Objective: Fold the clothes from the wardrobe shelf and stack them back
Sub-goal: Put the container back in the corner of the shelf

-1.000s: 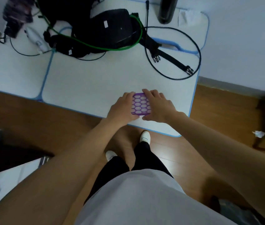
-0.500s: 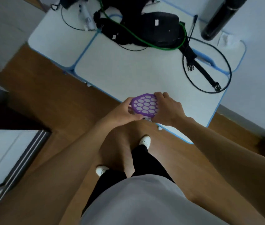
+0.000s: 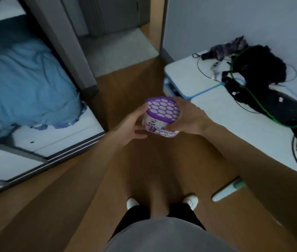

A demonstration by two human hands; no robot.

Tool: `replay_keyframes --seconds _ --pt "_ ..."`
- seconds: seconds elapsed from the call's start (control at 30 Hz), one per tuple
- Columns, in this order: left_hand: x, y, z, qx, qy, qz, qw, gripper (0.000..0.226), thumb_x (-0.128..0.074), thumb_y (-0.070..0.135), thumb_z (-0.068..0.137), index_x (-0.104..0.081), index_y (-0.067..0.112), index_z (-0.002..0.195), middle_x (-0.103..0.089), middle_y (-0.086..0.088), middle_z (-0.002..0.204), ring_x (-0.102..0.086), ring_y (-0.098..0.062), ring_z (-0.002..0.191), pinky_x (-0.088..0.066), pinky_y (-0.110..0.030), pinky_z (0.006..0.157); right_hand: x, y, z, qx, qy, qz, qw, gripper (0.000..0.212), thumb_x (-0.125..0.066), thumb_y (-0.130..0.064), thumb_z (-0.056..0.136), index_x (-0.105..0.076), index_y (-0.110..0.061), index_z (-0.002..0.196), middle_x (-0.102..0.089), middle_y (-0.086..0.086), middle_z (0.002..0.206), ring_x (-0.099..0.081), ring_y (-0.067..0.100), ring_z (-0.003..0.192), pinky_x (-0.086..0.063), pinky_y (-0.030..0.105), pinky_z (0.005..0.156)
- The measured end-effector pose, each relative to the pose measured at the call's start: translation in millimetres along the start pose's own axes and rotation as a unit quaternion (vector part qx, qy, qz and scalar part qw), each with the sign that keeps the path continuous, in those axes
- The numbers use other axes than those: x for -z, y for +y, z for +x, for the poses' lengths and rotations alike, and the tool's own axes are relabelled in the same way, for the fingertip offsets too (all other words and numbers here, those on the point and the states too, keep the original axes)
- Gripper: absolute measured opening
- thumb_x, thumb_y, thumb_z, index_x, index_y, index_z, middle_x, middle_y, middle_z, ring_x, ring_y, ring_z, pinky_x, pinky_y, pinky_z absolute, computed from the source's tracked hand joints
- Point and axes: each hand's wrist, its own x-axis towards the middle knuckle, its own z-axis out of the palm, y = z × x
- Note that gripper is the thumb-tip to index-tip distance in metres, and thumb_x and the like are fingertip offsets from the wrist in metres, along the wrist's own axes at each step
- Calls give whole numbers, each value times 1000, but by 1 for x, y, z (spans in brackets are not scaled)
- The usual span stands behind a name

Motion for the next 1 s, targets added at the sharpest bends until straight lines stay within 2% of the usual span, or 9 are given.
replay_keyframes --seconds 0.1,0.23,0.37,0.47,0.57,0.63,0.7,0.87,1.0 --pt "51 24 -45 -47 75 -18 996 38 -60 65 79 -63 41 108 -71 13 110 -69 -26 105 -55 -43 88 -7 -72 24 78 -13 -13 997 101 -88 -42 64 -34 -27 148 -51 0 139 -51 18 126 -49 39 102" --pt "108 52 -95 -105 173 -68 977 40 -58 62 76 -64 34 104 -76 14 81 -75 -26 88 -59 -34 73 -12 -159 49 189 -26 -8 982 93 -86 -46 70 -38 -24 147 -52 1 141 -52 17 126 -49 46 103" --pt "166 73 -135 -137 268 -143 943 55 -55 61 77 -63 22 114 -71 -4 102 -73 -31 90 -60 -37 70 -17 -235 71 258 -26 39 965 83 -82 -44 76 -41 -23 144 -52 -3 137 -54 8 117 -48 22 89" --pt "207 90 -160 -158 313 -172 921 50 -54 59 82 -65 18 109 -68 -7 104 -71 -32 87 -61 -41 72 -25 -289 85 247 -56 145 956 59 -72 -47 85 -47 -28 135 -59 -17 119 -62 -6 98 -50 10 72" --pt "245 106 -181 -178 339 -185 905 51 -56 60 78 -68 18 103 -68 -7 102 -71 -32 78 -61 -42 73 -39 -337 103 170 -131 280 936 42 -62 -54 92 -59 -27 124 -71 -7 114 -68 13 106 -57 27 81" --pt "268 114 -192 -191 351 -196 895 53 -57 61 72 -69 18 101 -67 -7 101 -71 -33 75 -61 -43 73 -48 -368 113 112 -200 340 912 45 -59 -61 90 -63 -28 120 -72 1 114 -67 25 110 -57 42 89" --pt "290 124 -199 -198 364 -205 887 58 -59 62 68 -70 16 102 -68 -7 96 -72 -32 71 -61 -43 71 -54 -394 124 92 -244 366 893 48 -58 -65 88 -62 -30 121 -72 4 116 -69 27 107 -56 49 90" --pt "343 167 -204 -215 405 -170 872 52 -56 63 74 -70 15 90 -69 -6 87 -70 -32 75 -59 -40 66 -62 -454 162 128 -240 385 882 42 -55 -58 92 -59 -29 123 -71 6 114 -73 29 95 -61 43 74" --pt "393 215 -200 -208 411 -157 874 53 -56 64 77 -65 13 92 -66 -9 93 -69 -33 82 -59 -41 68 -69 -508 206 149 -242 402 870 32 -55 -53 92 -64 -26 107 -75 0 87 -74 20 72 -58 30 61"
